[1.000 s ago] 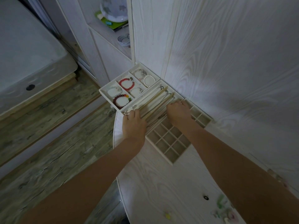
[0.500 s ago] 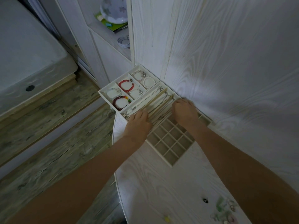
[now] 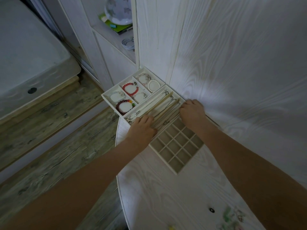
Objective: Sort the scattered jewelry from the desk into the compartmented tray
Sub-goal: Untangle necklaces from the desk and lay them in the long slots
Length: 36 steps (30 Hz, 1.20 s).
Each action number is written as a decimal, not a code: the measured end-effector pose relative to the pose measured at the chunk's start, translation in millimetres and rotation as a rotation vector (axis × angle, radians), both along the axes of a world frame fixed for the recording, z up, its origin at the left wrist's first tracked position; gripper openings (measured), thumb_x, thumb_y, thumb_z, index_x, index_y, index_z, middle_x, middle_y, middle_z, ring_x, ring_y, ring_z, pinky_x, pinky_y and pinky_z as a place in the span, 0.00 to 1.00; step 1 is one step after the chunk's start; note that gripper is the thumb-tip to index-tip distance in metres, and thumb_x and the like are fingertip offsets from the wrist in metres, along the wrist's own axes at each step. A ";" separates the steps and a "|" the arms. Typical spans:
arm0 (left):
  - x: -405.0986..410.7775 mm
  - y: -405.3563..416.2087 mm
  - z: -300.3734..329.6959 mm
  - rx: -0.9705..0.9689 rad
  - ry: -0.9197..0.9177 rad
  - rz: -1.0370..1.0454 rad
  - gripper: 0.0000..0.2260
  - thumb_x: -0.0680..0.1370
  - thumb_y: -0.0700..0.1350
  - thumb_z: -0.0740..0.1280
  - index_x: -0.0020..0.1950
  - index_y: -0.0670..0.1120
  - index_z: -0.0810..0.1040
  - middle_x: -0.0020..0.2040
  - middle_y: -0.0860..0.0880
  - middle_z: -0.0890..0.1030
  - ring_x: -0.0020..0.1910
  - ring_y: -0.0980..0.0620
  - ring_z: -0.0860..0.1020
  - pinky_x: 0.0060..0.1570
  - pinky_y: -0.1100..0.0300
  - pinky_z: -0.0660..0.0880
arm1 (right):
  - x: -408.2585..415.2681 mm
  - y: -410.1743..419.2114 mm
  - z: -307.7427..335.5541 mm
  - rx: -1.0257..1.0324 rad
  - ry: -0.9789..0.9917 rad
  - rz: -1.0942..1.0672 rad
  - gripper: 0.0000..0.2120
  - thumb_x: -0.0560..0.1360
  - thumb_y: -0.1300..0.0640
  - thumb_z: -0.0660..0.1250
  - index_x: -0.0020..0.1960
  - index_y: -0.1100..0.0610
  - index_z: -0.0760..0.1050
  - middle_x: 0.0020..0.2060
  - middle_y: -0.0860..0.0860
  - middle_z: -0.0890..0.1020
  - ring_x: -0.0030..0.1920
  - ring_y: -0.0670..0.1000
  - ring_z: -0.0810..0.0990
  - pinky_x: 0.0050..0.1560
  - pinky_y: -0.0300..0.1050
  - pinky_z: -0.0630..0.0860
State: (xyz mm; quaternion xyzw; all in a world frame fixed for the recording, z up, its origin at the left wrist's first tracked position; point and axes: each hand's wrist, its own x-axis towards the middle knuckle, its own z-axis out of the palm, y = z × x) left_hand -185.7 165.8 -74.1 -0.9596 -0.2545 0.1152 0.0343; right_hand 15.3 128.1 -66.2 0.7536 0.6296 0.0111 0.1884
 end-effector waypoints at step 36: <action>-35.1 -3.9 0.5 -0.036 -0.100 0.027 0.16 0.76 0.39 0.62 0.58 0.53 0.80 0.70 0.48 0.66 0.67 0.46 0.65 0.62 0.53 0.64 | -39.5 -11.8 -4.5 0.064 0.258 -0.129 0.16 0.75 0.64 0.63 0.63 0.61 0.74 0.66 0.55 0.71 0.71 0.53 0.63 0.74 0.54 0.46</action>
